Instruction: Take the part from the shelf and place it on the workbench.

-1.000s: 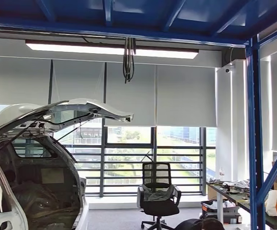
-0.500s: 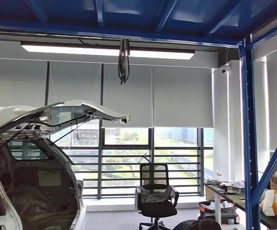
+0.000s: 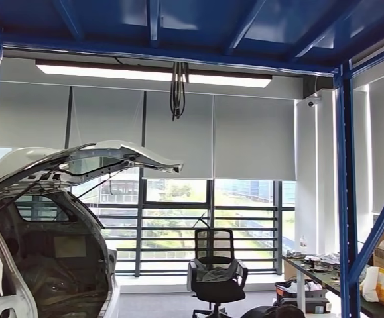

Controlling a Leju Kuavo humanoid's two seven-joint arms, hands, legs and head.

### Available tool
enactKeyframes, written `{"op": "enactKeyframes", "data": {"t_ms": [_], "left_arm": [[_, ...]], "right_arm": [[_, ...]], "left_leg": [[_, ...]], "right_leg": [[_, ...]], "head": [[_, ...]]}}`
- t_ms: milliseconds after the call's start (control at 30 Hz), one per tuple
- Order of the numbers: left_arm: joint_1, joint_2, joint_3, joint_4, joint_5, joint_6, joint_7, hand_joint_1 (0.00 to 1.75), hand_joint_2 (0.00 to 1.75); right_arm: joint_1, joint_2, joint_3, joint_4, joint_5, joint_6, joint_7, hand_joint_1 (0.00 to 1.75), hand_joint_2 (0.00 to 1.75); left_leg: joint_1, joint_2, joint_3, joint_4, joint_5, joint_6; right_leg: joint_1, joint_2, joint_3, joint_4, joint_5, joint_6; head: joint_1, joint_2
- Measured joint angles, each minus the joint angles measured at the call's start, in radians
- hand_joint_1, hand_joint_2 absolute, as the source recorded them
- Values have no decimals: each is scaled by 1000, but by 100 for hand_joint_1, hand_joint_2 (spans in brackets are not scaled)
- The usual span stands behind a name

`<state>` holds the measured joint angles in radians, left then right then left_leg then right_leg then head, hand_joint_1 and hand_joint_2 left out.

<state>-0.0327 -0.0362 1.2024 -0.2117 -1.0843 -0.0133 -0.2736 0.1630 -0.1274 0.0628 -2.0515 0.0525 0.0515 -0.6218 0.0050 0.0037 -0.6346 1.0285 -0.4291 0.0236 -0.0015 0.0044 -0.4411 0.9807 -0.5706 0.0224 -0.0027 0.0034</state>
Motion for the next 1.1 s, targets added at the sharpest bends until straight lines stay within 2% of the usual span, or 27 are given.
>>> {"op": "enactKeyframes", "data": {"t_ms": [67,100,133,167,200,233,267,300,333,367,400,467,500,533,600,633,667,700,767,800,833,867,933,967,1000,1033,1100], "left_arm": [[1,0,0,0,-2,0,-2,0,175],[1,1,0,0,-4,-1,-3,0,175],[1,2,0,0,-5,-1,-4,0,175],[2,3,0,0,-6,-2,-5,0,175],[2,4,0,0,-7,-2,-7,0,175],[2,5,0,0,-8,-2,-9,0,175],[2,6,0,0,-9,-2,-11,0,175],[2,7,0,0,-10,-2,-13,0,175],[2,8,0,0,-12,-3,-14,0,175],[1,10,0,0,-16,-4,-15,0,175],[0,12,0,0,-19,-5,-16,0,175],[-4,15,0,0,-26,-8,-17,0,175],[-6,16,0,0,-30,-9,-18,0,175],[-7,16,0,0,-33,-10,-19,0,175],[-8,17,0,0,-41,-11,-20,0,175],[-10,18,0,0,-45,-13,-20,0,175],[-12,18,-1,0,-50,-15,-21,0,175],[-14,18,-1,0,-55,-17,-21,0,175],[-17,19,-2,0,-64,-19,-23,0,175],[-18,19,-3,0,-68,-20,-24,0,175],[-19,20,-4,0,-72,-22,-24,0,175],[-20,20,-4,0,-76,-24,-25,0,175],[-22,21,-6,0,-83,-27,-26,0,175],[-23,21,-6,0,-86,-29,-27,0,175],[-25,21,-8,0,-89,-29,-28,0,175],[-26,22,-9,0,-93,-30,-29,0,175],[-28,24,-12,0,-97,-30,-30,0,175]], "right_arm": [[1,0,0,-1,-1,2,0,175,175],[1,0,0,-1,-1,4,0,175,175],[2,0,0,-1,-2,6,-1,175,175],[3,0,0,-1,-3,8,-1,175,175],[5,0,0,-1,-7,11,-1,175,175],[7,1,0,0,-13,16,-1,175,175],[10,1,0,1,-20,21,1,175,175],[13,1,0,3,-31,28,5,175,175],[14,1,0,7,-45,38,12,175,175],[13,1,-1,13,-62,50,24,175,175],[12,1,-2,21,-82,64,39,175,175],[2,1,-10,44,-117,89,71,175,175],[-7,1,-14,58,-129,100,86,175,175],[-17,1,-17,74,-138,113,100,175,175],[-38,0,-17,111,-146,144,128,175,175],[-49,0,-13,131,-146,161,141,175,175],[-61,0,-5,151,-145,177,153,175,175],[-75,-1,8,172,-143,192,164,175,175],[-104,-3,46,212,-140,221,183,175,175],[-119,-5,72,231,-139,235,192,175,175],[-133,-7,100,247,-138,247,201,175,175],[-150,-9,131,262,-137,256,210,175,175],[-190,-16,201,287,-143,278,229,175,175],[-213,-19,237,297,-151,290,240,175,175],[-239,-22,274,307,-161,305,251,175,175],[-264,-26,310,317,-172,317,260,175,175],[-310,-32,384,341,-193,337,280,175,175]], "left_leg": [[3,0,-2,-5,14,-14],[4,0,-4,-5,13,-20],[5,-1,-10,5,-4,-25],[5,-1,-20,33,-39,-29],[7,-2,-35,82,-88,-32],[7,-2,-52,146,-138,-36],[8,-2,-65,211,-174,-40],[8,-2,-67,255,-190,-42],[9,-2,-53,266,-184,-45],[11,-2,-19,236,-162,-46],[13,-2,30,174,-137,-47],[13,-3,128,30,-117,-43],[12,-5,154,-14,-119,-38],[10,-6,162,-33,-123,-30],[8,-5,151,-34,-114,-12],[8,-3,144,-34,-106,-1],[9,-1,135,-35,-96,9],[9,2,123,-36,-85,17],[4,4,96,-34,-64,23],[2,5,82,-34,-54,24],[-1,6,69,-33,-44,24],[-4,6,57,-32,-35,24],[-8,5,37,-32,-17,21],[-10,5,30,-31,-8,18],[-11,5,24,-31,0,13],[-9,5,20,-31,9,8],[-5,5,13,-34,24,-4]], "right_leg": [[5,0,-6,-7,11,-9],[4,-2,-10,-11,19,-16],[2,-4,-18,-14,30,-24],[0,-6,-28,-18,42,-31],[-2,-9,-40,-19,53,-36],[-2,-9,-54,-18,63,-38],[-2,-10,-68,-17,72,-38],[-2,-11,-83,-15,82,-37],[-3,-11,-97,-12,91,-35],[-4,-11,-112,-8,98,-32],[-5,-11,-124,-2,104,-29],[-5,-11,-147,14,112,-19],[-4,-11,-155,21,117,-13],[-3,-10,-161,25,123,-6],[-6,-8,-167,27,133,7],[-7,-8,-172,35,122,13],[-9,-7,-182,59,93,17],[-10,-6,-198,105,48,21],[-11,-7,-234,237,-42,26],[-11,-7,-242,290,-63,27],[-11,-7,-233,312,-61,26],[-10,-7,-207,296,-41,22],[-5,-5,-104,163,7,7],[-1,-4,-50,80,17,-2],[3,-3,-11,16,19,-10],[7,-2,10,-21,16,-15],[11,-3,9,-41,25,-24]], "head": [[0,0],[0,0],[0,0],[0,0],[0,0],[0,0],[0,0],[0,0],[0,0],[0,0],[0,0],[0,0],[0,0],[0,0],[0,0],[0,0],[0,0],[0,0],[0,0],[0,0],[0,0],[0,0],[0,0],[0,0],[0,0],[0,0],[0,0]]}}
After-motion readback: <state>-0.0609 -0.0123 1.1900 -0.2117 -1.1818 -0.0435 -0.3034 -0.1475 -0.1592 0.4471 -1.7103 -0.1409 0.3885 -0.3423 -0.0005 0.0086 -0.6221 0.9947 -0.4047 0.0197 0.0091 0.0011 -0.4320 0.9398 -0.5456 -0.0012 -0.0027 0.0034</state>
